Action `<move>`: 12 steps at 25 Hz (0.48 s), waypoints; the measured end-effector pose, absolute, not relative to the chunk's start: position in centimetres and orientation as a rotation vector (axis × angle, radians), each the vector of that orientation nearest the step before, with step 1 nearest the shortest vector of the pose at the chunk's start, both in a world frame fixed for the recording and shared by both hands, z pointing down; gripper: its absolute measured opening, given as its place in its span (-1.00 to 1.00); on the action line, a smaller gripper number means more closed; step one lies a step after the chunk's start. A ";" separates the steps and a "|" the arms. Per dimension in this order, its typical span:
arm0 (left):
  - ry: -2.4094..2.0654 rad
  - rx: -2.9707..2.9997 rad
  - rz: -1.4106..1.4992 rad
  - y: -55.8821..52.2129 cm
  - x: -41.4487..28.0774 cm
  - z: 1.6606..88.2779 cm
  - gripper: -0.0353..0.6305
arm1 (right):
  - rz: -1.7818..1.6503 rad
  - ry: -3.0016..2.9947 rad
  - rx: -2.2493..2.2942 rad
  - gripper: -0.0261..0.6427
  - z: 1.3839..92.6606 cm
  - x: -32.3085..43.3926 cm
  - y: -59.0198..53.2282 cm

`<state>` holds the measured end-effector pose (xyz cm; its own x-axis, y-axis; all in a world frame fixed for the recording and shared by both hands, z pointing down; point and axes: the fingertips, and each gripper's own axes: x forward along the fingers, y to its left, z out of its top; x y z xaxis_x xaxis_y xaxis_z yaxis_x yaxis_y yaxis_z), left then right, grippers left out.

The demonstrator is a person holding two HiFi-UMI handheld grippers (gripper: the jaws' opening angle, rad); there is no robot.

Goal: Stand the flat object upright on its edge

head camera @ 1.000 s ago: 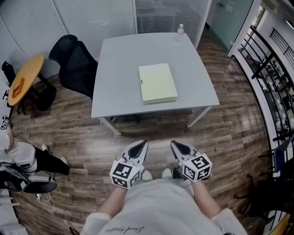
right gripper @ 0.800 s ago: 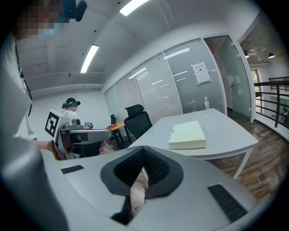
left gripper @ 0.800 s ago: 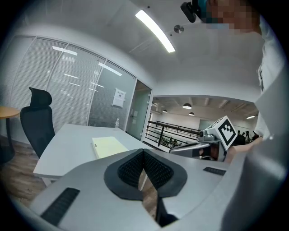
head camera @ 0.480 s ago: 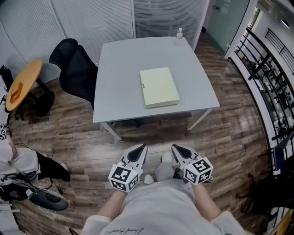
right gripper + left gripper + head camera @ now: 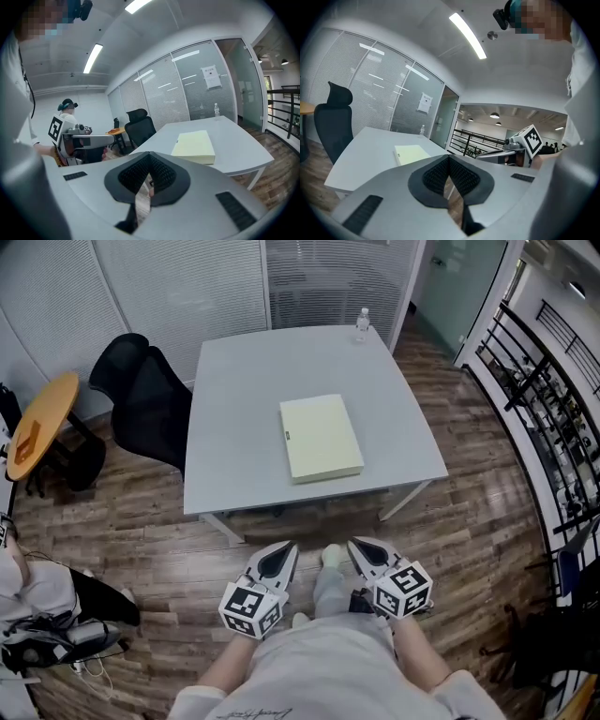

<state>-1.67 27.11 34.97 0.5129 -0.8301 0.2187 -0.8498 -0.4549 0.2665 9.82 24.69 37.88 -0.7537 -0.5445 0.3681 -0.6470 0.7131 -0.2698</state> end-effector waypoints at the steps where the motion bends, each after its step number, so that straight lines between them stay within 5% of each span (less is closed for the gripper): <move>1: -1.397 2.422 0.084 26.2 -1.6 35.0 -0.86 | 0.560 -2.660 0.940 -0.85 37.9 9.7 23.8; 12: -1.413 2.400 0.090 15.5 -1.3 36.2 -0.86 | 0.589 -2.662 0.895 -0.85 39.4 9.7 12.6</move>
